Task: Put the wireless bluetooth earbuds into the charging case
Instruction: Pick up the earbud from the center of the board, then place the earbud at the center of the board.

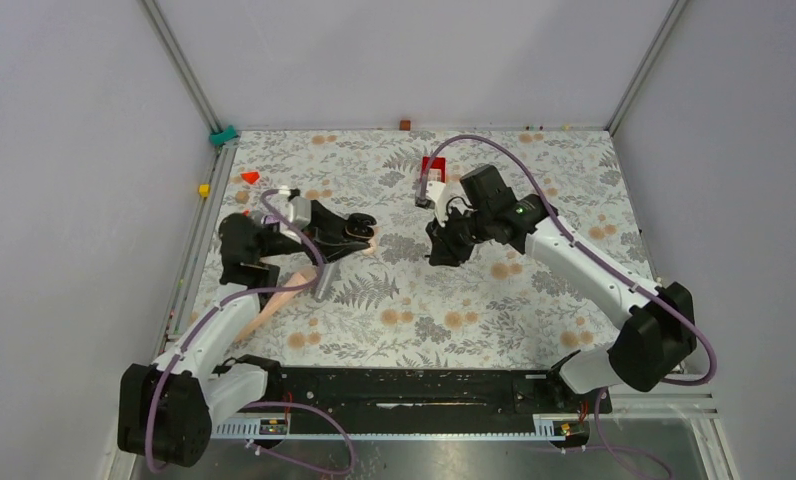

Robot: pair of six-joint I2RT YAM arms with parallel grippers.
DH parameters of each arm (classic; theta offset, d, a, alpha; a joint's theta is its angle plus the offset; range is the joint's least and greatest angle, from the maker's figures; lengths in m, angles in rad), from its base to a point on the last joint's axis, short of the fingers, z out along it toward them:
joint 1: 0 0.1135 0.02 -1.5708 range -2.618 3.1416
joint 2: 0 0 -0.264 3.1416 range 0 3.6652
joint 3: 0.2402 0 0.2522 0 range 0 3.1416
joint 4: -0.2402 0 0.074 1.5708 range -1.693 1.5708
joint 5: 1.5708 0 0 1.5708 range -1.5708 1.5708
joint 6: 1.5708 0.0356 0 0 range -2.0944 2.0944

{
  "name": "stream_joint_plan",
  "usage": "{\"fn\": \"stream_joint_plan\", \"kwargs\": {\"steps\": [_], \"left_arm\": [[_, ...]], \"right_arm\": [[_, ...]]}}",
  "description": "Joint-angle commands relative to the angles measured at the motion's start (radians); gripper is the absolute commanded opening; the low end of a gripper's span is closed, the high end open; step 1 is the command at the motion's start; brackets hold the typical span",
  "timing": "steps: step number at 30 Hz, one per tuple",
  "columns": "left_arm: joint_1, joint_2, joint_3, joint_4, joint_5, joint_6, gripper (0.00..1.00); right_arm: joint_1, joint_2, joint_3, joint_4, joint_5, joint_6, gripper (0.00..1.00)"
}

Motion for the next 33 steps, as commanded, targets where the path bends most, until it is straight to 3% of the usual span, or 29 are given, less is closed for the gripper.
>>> {"fn": "stream_joint_plan", "kwargs": {"steps": [1,9,18,26,33], "left_arm": [[-0.085,-0.011,0.144,-0.643,-0.065,0.529,0.00],[-0.151,0.038,0.145,-0.647,-0.083,0.543,0.00],[-0.166,0.038,0.144,-0.661,-0.094,0.560,0.00],[-0.166,0.047,0.147,-0.663,-0.095,0.562,0.00],[-0.166,0.044,0.151,-0.679,-0.103,0.576,0.00]], "right_arm": [[-0.035,-0.003,0.004,-0.116,0.024,0.034,0.26],[-0.165,0.201,-0.037,-0.114,0.297,0.154,0.26],[-0.193,0.357,-0.022,-0.062,0.417,0.274,0.26],[-0.190,0.443,0.001,-0.078,0.405,0.299,0.34],[-0.180,0.402,-0.012,-0.066,0.253,0.295,0.45]]}}
